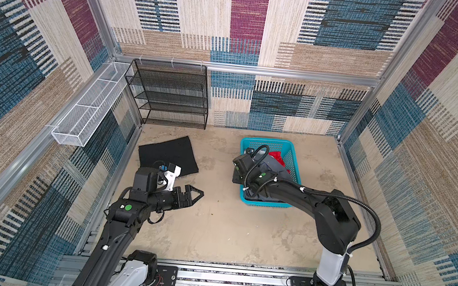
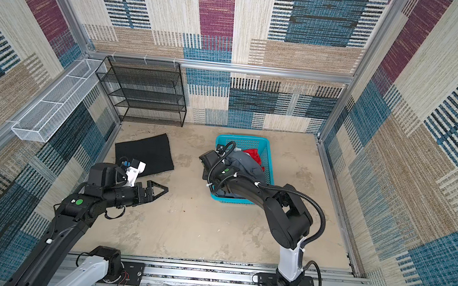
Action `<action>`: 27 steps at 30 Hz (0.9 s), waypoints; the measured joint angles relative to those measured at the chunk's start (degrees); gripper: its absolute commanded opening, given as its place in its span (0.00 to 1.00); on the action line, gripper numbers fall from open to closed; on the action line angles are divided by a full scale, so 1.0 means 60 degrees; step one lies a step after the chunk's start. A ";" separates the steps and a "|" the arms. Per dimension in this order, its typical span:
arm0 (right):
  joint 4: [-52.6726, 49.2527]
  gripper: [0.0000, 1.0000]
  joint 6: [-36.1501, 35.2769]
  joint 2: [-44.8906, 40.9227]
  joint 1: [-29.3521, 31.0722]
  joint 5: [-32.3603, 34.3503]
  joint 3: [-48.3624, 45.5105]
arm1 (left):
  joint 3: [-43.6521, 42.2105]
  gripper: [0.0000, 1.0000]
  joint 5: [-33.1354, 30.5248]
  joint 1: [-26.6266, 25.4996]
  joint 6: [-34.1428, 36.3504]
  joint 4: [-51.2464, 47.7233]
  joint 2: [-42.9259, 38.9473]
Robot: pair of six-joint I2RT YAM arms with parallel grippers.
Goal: Fold and stack the t-shirts
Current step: 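Reach the right gripper into the teal basket while the left gripper advances, then grasp the grey-blue t-shirt in the basket with the right gripper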
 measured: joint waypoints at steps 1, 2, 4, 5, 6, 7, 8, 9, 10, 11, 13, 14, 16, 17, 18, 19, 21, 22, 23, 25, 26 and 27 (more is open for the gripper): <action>0.0076 0.15 -0.0171 -0.0291 -0.0226 -0.0036 -0.0353 | -0.0004 1.00 0.0000 -0.0073 -0.0055 0.0109 0.0084; 0.0175 0.15 -0.0379 -0.0583 -0.0477 -0.0131 -0.0743 | -0.0004 1.00 -0.0004 -0.0160 -0.0124 0.0262 0.0182; 0.0353 0.15 -0.1027 -0.1370 -0.1169 -0.0237 -0.1639 | 0.0007 1.00 -0.0047 -0.0444 -0.0259 0.0645 0.0492; 0.0423 0.15 -0.1290 -0.1628 -0.1421 -0.0262 -0.1938 | 0.0044 1.00 -0.0091 -0.0627 -0.0302 0.0841 0.0692; 0.0499 0.15 -0.1738 -0.2004 -0.1767 -0.0266 -0.2361 | 0.0106 1.00 -0.0186 -0.0805 -0.0364 0.1009 0.0892; 0.0557 0.15 -0.2266 -0.2386 -0.2102 -0.0251 -0.2758 | 0.0219 0.99 -0.0266 -0.1060 -0.0463 0.1239 0.1209; 0.0612 0.15 -0.2652 -0.2623 -0.2382 -0.0259 -0.2994 | 0.0342 0.99 -0.0357 -0.1311 -0.0528 0.1381 0.1453; 0.0663 0.15 -0.3082 -0.2889 -0.2692 -0.0288 -0.3260 | 0.0532 0.99 -0.0539 -0.1621 -0.0605 0.1647 0.1825; 0.0772 0.15 -0.3515 -0.3067 -0.2922 -0.0390 -0.3493 | 0.0703 0.99 -0.0630 -0.1880 -0.0674 0.1887 0.2149; 0.0933 0.15 -0.4087 -0.3286 -0.3209 -0.0437 -0.3756 | 0.0878 1.00 -0.0809 -0.2149 -0.0732 0.2102 0.2503; 0.1213 0.15 -0.4903 -0.3570 -0.3599 -0.0579 -0.4175 | 0.1275 0.99 -0.1071 -0.2674 -0.0823 0.2477 0.3209; 0.1348 0.16 -0.5253 -0.3672 -0.3803 -0.0623 -0.4331 | 0.1435 0.99 -0.1180 -0.2885 -0.0929 0.2634 0.3479; 0.1534 0.16 -0.5778 -0.3789 -0.4269 -0.0849 -0.4430 | 0.1832 1.00 -0.1370 -0.3395 -0.0994 0.2954 0.4102; 0.1647 0.16 -0.5989 -0.3803 -0.4492 -0.0947 -0.4426 | 0.2047 0.99 -0.1501 -0.3650 -0.1035 0.3060 0.4371; 0.1785 0.16 -0.6186 -0.3803 -0.4696 -0.1005 -0.4426 | 0.2222 1.00 -0.1512 -0.3832 -0.1056 0.3177 0.4575; 0.1912 0.16 -0.6400 -0.3803 -0.4885 -0.1020 -0.4426 | 0.2404 1.00 -0.1559 -0.4025 -0.1067 0.3300 0.4772; 0.2138 0.16 -0.6779 -0.3789 -0.5235 -0.1075 -0.4430 | 0.2699 0.99 -0.1774 -0.4357 -0.1107 0.3464 0.5064; 0.2211 0.16 -0.6918 -0.3789 -0.5406 -0.1089 -0.4430 | 0.2823 0.99 -0.1774 -0.4473 -0.1129 0.3483 0.5180; 0.2273 0.16 -0.7056 -0.3789 -0.5570 -0.1155 -0.4430 | 0.2943 0.99 -0.1821 -0.4579 -0.1140 0.3526 0.5282; 0.2419 0.16 -0.7260 -0.3829 -0.5843 -0.1209 -0.4441 | 0.3133 1.00 -0.2098 -0.4754 -0.1177 0.3559 0.5421; 0.2488 0.16 -0.7340 -0.3872 -0.5923 -0.1209 -0.4466 | 0.3191 0.99 -0.2200 -0.4819 -0.1177 0.3566 0.5442; 0.2557 0.16 -0.7442 -0.3920 -0.6007 -0.1188 -0.4499 | 0.3220 0.99 -0.2255 -0.4874 -0.1191 0.3577 0.5442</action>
